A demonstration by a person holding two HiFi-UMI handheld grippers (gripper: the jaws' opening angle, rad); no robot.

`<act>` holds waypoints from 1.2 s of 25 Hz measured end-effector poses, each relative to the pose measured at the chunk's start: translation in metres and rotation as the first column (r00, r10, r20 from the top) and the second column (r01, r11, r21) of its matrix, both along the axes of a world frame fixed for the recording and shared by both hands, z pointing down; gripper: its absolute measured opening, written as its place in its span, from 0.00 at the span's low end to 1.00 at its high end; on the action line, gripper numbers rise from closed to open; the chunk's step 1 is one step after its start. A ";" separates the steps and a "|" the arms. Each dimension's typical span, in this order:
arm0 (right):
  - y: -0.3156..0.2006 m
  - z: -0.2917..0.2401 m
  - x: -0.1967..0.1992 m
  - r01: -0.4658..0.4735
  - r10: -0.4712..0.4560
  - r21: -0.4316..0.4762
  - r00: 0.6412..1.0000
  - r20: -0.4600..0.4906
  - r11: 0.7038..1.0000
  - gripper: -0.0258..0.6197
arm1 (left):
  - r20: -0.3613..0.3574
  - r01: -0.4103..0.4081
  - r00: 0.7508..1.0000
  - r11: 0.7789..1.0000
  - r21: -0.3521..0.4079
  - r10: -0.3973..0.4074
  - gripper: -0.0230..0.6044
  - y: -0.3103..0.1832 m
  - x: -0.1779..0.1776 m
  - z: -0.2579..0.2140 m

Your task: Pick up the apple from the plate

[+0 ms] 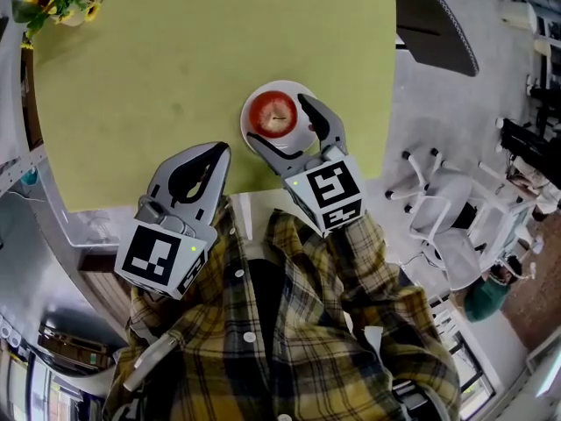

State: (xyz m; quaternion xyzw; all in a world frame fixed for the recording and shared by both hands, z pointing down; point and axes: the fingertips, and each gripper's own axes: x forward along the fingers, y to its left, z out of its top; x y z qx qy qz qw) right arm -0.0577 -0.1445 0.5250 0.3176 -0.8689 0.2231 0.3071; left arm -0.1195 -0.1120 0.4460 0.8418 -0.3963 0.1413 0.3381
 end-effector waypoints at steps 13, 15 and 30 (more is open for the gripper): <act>-0.002 0.024 -0.006 0.004 -0.004 -0.003 0.999 -0.034 1.000 0.66 | -0.030 0.019 0.999 0.998 -0.052 -0.020 0.05 0.008 -0.008 0.018; -0.003 0.023 -0.005 0.000 0.000 -0.001 1.000 -0.027 1.000 0.66 | -0.032 0.021 0.999 0.998 -0.057 -0.023 0.05 0.009 -0.008 0.019; -0.003 0.027 -0.006 -0.019 0.018 -0.017 0.999 -0.027 1.000 0.65 | -0.039 0.028 0.999 0.997 -0.068 -0.031 0.05 0.010 -0.008 0.021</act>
